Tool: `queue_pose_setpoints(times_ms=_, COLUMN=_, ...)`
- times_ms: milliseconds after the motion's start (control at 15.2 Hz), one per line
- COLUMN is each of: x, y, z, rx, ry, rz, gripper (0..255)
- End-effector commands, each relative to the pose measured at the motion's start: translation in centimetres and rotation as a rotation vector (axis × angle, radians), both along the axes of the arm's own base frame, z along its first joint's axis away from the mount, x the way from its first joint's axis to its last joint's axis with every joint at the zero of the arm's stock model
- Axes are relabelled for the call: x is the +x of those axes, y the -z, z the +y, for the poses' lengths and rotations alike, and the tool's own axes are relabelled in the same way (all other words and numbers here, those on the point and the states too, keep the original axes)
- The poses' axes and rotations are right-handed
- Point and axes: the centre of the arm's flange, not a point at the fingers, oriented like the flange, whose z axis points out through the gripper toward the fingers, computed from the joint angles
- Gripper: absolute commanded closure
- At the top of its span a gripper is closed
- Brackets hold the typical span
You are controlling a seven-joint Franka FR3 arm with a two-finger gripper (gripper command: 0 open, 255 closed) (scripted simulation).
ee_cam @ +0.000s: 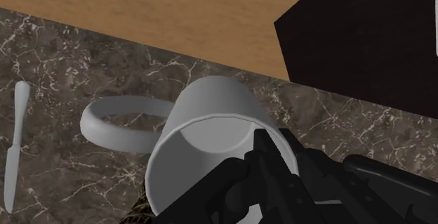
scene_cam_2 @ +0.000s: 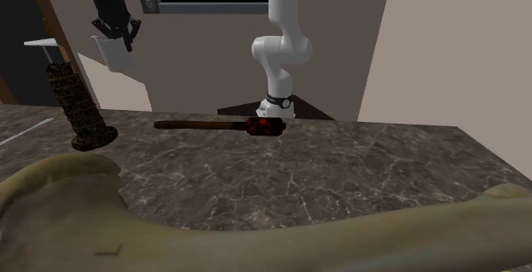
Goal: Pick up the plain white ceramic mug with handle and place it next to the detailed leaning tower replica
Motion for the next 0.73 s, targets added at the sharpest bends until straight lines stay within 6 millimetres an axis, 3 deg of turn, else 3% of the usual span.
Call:
queue_pose_setpoints(times_ms=0, x=0.1, y=1.1, z=0.0, rx=-0.001, ry=0.0, rz=0.0, gripper=255)
queue_pose_setpoints(times_ms=660, x=0.1, y=6.4, z=0.0, rx=-0.001, ry=0.0, rz=0.0, gripper=255)
